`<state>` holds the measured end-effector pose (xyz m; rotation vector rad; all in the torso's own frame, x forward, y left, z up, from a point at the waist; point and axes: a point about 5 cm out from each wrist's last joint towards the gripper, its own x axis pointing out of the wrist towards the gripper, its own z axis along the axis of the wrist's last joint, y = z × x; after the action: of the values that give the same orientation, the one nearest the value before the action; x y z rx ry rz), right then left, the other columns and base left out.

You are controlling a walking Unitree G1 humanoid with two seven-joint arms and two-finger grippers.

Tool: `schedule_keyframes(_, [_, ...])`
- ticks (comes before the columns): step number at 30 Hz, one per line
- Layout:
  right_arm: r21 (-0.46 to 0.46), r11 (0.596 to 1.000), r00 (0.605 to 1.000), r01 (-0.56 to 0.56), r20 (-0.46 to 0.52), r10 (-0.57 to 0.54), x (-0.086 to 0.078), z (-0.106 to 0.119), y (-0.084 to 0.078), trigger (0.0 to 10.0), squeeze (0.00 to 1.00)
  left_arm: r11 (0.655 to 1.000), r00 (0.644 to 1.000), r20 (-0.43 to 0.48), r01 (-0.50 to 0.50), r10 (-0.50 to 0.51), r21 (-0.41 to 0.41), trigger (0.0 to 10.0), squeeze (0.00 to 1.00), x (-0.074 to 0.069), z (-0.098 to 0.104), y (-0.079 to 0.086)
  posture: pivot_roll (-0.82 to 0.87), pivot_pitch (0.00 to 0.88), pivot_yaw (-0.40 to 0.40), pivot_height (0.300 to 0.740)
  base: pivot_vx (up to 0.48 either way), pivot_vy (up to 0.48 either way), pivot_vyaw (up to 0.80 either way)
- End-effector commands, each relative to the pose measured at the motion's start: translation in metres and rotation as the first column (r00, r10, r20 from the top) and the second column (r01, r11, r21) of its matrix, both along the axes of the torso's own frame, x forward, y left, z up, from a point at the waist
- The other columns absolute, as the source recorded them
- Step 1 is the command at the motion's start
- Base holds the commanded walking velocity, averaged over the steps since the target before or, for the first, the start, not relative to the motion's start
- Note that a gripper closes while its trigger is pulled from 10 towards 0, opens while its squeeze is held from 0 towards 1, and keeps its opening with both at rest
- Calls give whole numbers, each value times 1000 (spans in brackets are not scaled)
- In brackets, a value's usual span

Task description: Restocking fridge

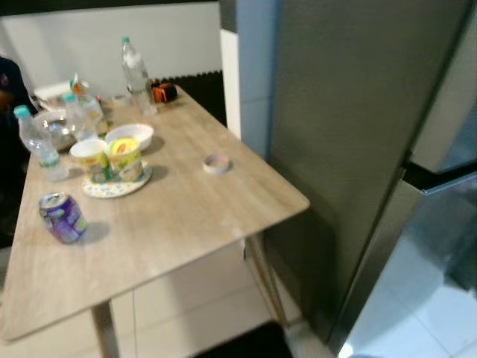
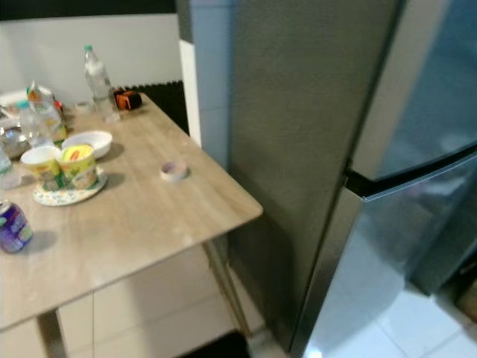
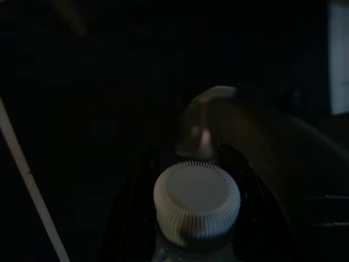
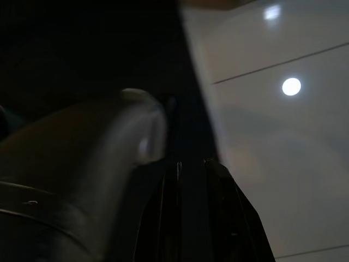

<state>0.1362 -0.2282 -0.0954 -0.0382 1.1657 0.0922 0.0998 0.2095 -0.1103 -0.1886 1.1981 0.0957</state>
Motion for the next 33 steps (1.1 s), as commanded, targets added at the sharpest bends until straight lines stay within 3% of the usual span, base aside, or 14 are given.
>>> schedule_keyframes(1, [15,1000,1000,5,4,-5,1,-1,5,10000,0,1000,1000,-27,1,-1,-5,10000,0,-8,-2,-1,-65,0,15,740,0,-472,0])
schedule_keyframes(28, [57,998,999,-3,38,1,4,2,5,10000,0,1000,999,-32,12,-12,-11,10000,0,-8,-3,-5,-70,0,15,740,0,-472,0])
schedule_keyframes(33, [84,996,999,-33,45,29,6,2,7,10000,0,1000,1000,-31,5,-5,-9,10000,0,-8,-3,-4,-69,0,16,740,0,-257,794])
